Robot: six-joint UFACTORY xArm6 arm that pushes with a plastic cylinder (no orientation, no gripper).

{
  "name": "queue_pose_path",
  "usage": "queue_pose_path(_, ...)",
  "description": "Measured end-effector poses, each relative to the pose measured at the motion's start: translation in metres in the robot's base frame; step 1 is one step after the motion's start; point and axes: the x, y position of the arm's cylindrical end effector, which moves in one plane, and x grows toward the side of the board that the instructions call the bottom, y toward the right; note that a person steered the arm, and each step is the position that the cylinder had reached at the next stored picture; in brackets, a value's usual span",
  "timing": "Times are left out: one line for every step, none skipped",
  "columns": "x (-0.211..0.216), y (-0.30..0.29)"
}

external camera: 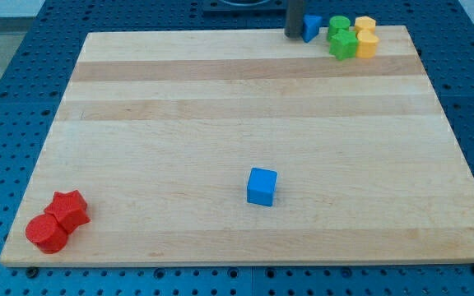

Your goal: Nudge blue cube up a bit

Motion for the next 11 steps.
queue_pose_path(0.010, 0.017)
queue_pose_path(0.032, 0.015)
queue_pose_path(0.068, -0.011)
queue_pose_path(0.107, -0.060)
queue_pose_path(0.168, -0.097)
queue_pose_path(0.235, -0.127)
queue_pose_path(0.300, -0.141)
queue_pose_path(0.345, -0.146)
queue_pose_path(0.364, -0.105)
queue_pose_path(0.356, -0.077)
queue_pose_path(0.319, -0.077)
